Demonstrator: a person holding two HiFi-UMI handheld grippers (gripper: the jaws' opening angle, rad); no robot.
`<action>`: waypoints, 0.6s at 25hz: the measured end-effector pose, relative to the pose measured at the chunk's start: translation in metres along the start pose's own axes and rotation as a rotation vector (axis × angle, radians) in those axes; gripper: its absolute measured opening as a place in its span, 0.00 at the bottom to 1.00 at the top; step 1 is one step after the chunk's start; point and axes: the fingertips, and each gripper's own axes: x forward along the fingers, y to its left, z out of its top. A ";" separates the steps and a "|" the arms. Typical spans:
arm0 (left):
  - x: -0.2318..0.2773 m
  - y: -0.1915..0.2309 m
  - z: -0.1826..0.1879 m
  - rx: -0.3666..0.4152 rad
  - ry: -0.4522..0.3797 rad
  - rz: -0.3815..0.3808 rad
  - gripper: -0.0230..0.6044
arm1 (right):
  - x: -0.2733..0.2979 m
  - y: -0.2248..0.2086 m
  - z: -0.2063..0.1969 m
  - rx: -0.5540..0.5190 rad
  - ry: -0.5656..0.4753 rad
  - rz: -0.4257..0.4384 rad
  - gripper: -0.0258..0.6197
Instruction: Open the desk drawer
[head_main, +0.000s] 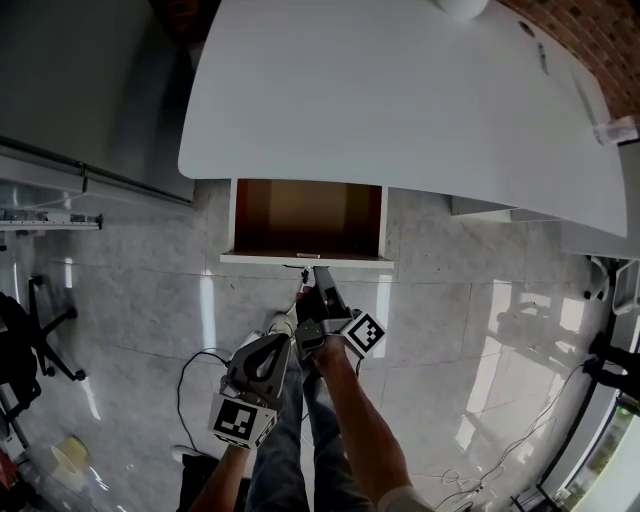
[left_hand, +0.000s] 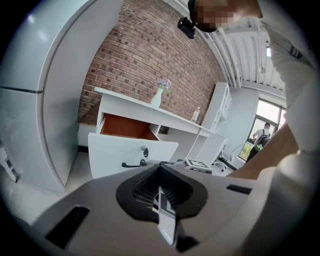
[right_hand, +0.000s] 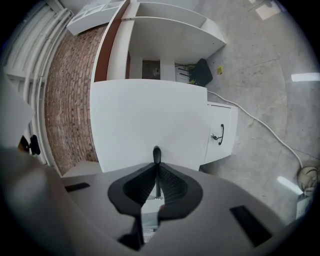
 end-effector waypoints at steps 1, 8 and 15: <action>-0.001 0.000 -0.002 -0.004 0.002 -0.001 0.06 | -0.002 -0.001 -0.001 -0.004 0.003 -0.002 0.09; -0.003 -0.001 -0.003 -0.021 -0.009 0.001 0.06 | -0.018 -0.027 -0.008 0.010 0.016 -0.083 0.09; -0.005 0.009 0.006 -0.015 -0.008 0.002 0.06 | -0.027 -0.052 -0.019 0.025 0.029 -0.157 0.09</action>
